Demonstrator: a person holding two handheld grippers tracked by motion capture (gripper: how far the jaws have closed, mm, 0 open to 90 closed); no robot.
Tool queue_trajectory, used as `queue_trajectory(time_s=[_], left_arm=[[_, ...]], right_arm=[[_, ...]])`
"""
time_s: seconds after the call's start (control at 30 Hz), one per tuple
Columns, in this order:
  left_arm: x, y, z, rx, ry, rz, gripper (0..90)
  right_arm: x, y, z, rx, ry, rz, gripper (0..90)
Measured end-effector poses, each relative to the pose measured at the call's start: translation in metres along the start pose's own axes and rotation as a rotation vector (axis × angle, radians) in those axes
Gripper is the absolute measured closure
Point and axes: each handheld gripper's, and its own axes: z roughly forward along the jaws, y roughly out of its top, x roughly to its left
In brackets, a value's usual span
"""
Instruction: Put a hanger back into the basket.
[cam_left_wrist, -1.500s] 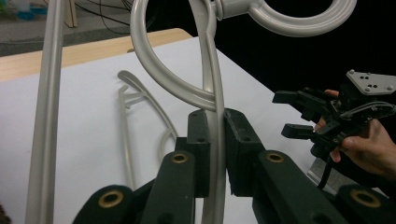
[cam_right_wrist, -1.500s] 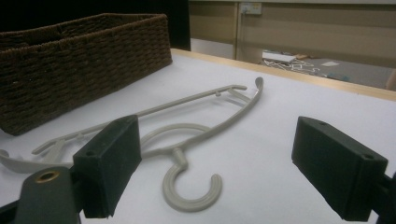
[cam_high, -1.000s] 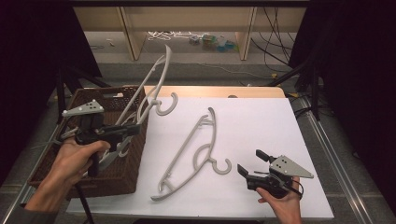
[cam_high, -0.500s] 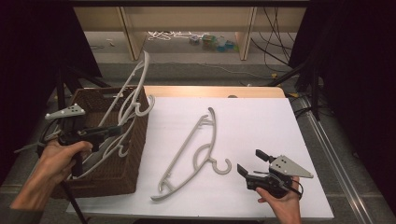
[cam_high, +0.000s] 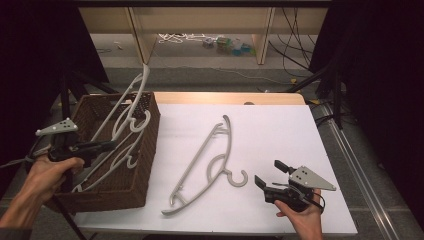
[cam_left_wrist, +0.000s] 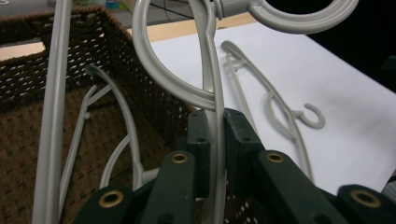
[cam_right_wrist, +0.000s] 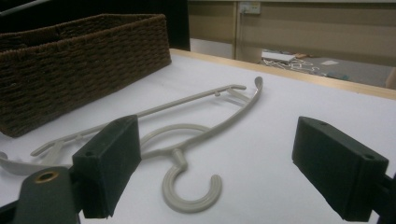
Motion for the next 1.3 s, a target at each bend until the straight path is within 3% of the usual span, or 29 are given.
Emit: queue_trajectory(time_s=[0.13, 0.43, 0.57, 0.9, 0.97, 1.0, 1.03, 1.1, 1.2, 1.27, 1.3], left_arm=[[0.005, -0.009, -0.003, 0.018, 0.002, 0.015, 81.3], [0.016, -0.018, -0.006, 0.063, 0.012, 0.008, 81.3], [0.021, -0.019, -0.007, 0.092, 0.020, 0.013, 81.3], [0.027, -0.020, 0.000, 0.182, 0.017, 0.018, 81.3], [0.027, -0.021, 0.002, 0.190, 0.012, 0.025, 81.2], [0.029, -0.021, 0.001, 0.216, 0.004, 0.046, 81.3], [0.030, -0.022, 0.001, 0.218, 0.006, 0.054, 81.3], [0.028, -0.022, 0.003, 0.202, 0.004, 0.018, 81.2], [0.030, -0.021, 0.003, 0.222, 0.003, 0.030, 81.2], [0.029, -0.021, 0.002, 0.202, 0.006, 0.015, 81.3], [0.029, -0.021, 0.000, 0.211, 0.006, 0.028, 81.3]], right_arm=[[0.001, -0.001, 0.001, 0.004, 0.017, 0.007, 16.4], [0.001, 0.000, 0.001, 0.014, 0.009, -0.009, 16.4], [0.001, -0.001, 0.002, -0.006, 0.015, 0.006, 16.4], [0.001, 0.000, 0.001, 0.013, 0.007, -0.007, 16.4], [0.001, 0.000, 0.001, 0.014, 0.008, -0.004, 16.4], [0.001, -0.001, 0.001, 0.014, 0.007, -0.004, 16.4], [0.001, -0.001, 0.001, 0.014, 0.007, -0.004, 16.4], [0.001, 0.000, 0.001, 0.010, 0.006, -0.003, 16.5], [0.001, -0.001, 0.002, 0.010, 0.017, -0.004, 16.4], [0.001, 0.000, 0.001, 0.015, 0.006, -0.008, 16.4], [0.001, 0.000, 0.001, 0.012, 0.008, -0.006, 16.4]])
